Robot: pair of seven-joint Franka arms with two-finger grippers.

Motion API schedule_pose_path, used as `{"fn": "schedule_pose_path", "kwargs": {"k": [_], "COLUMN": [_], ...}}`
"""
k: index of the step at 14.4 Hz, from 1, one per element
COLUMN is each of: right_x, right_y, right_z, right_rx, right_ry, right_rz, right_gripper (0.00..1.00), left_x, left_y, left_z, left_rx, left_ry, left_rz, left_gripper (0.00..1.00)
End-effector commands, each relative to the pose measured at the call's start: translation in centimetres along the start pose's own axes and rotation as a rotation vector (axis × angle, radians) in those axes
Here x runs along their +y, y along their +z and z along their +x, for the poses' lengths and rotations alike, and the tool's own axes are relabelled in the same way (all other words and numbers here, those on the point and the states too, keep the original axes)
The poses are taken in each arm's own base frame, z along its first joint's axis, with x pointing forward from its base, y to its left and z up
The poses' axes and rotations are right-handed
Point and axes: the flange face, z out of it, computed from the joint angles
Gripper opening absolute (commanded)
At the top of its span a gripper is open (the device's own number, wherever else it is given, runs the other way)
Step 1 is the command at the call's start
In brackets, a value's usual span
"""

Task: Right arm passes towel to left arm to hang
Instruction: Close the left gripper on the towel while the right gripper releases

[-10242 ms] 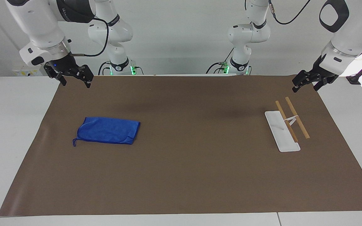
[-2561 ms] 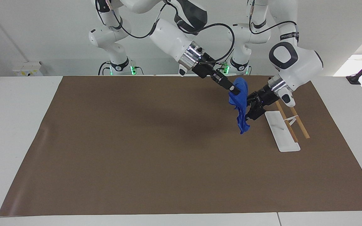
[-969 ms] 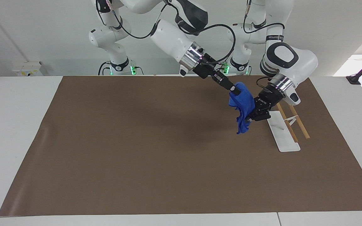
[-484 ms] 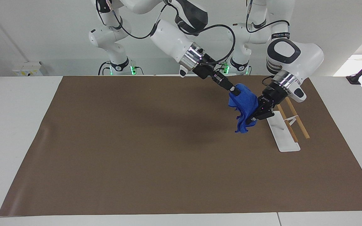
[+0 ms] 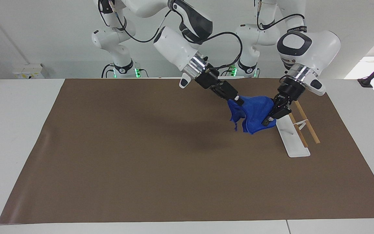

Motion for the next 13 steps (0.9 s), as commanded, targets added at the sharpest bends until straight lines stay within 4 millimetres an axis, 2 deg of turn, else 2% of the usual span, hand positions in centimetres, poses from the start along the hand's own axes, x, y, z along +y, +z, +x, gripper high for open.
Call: {"fn": "schedule_pose_path", "kwargs": {"k": [1,3,7,10,11,13], "right_x": [3.2,4.3,6.1,7.0,7.3,7.7], "right_y": [-2.1,-3.4,-6.2,-9.5,-10.6,-12.6], "right_z": [3.5,7.3,13.7,19.2,20.4,21.8], "right_rx": [0.058,0.096,0.155,0.117,0.103,0.071], "right_ry": [-0.173,-0.271,-0.430,-0.638,-0.698,-0.783], "right_rz": [-0.064,-0.091,-0.171,-0.373,-0.453,-0.623], "right_gripper": [1.00,1.00,1.00,1.00,1.00,1.00], "left_x": [1.1,1.2,1.6,0.3,0.0,-0.2], "left_y": [-1.4,-1.4,-1.3,-1.3,-1.3,-1.6], "left_z": [-0.7,-1.0,-1.9,-2.3,-2.4,-1.7], "left_rx": [0.081,0.126,0.228,0.298,0.310,0.340], "left_ry": [0.111,0.201,0.422,0.550,0.561,0.473], "left_rz": [0.032,0.092,0.271,0.478,0.523,0.528], "left_gripper": [0.00,0.00,0.00,0.00,0.00,0.00]}}
